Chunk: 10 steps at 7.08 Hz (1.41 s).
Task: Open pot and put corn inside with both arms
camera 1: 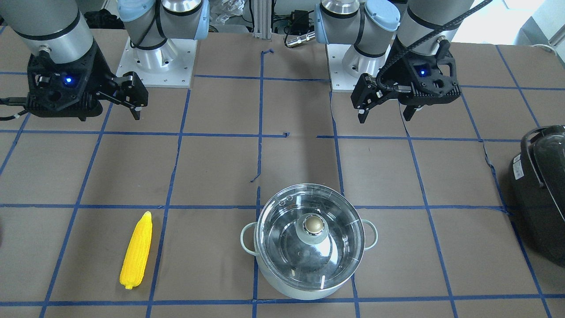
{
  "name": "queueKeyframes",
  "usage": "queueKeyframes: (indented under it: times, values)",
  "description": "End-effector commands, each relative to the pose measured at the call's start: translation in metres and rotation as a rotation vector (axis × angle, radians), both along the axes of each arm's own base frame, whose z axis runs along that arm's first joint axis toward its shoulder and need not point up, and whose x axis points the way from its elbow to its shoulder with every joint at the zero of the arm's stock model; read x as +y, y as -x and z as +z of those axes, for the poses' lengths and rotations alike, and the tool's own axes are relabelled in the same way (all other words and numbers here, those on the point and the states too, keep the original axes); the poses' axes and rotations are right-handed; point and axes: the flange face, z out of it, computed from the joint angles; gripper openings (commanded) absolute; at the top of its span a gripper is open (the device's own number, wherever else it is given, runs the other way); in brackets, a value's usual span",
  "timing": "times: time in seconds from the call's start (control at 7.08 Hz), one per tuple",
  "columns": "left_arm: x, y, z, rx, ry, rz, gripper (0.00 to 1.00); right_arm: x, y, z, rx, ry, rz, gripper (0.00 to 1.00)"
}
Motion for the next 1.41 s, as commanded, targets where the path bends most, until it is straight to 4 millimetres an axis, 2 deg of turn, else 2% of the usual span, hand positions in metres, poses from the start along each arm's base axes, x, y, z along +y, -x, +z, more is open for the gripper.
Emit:
queueKeyframes:
  times: [0.0,0.42,0.56,0.71,0.85,0.99,1.13,1.27]
  values:
    - [0.0,0.0,-0.001,-0.001,-0.001,-0.009,1.0,0.001,0.0,0.001,0.002,0.003,-0.001,1.0]
    - [0.0,0.0,-0.001,-0.001,-0.003,-0.01,1.0,-0.003,0.0,-0.003,0.004,0.002,-0.002,1.0]
    - [0.0,0.0,-0.002,-0.004,-0.004,-0.009,1.0,-0.008,0.0,-0.013,0.002,-0.011,-0.001,1.0]
    - [-0.001,0.0,0.0,-0.003,0.0,-0.009,1.0,-0.032,-0.001,-0.034,-0.008,0.061,-0.007,1.0]
    - [-0.004,-0.001,-0.004,-0.017,-0.009,-0.003,1.0,-0.053,-0.001,-0.064,-0.007,0.101,-0.004,1.0]
    - [-0.024,0.001,-0.015,-0.013,-0.026,0.0,1.0,-0.062,-0.001,-0.087,-0.009,0.11,-0.008,1.0]
    - [-0.053,0.009,-0.022,-0.007,-0.028,0.025,1.0,-0.077,-0.001,-0.113,-0.009,0.128,-0.01,1.0]
    - [-0.075,0.033,-0.031,-0.011,-0.029,0.012,1.0,-0.09,-0.001,-0.141,-0.009,0.131,-0.01,1.0]
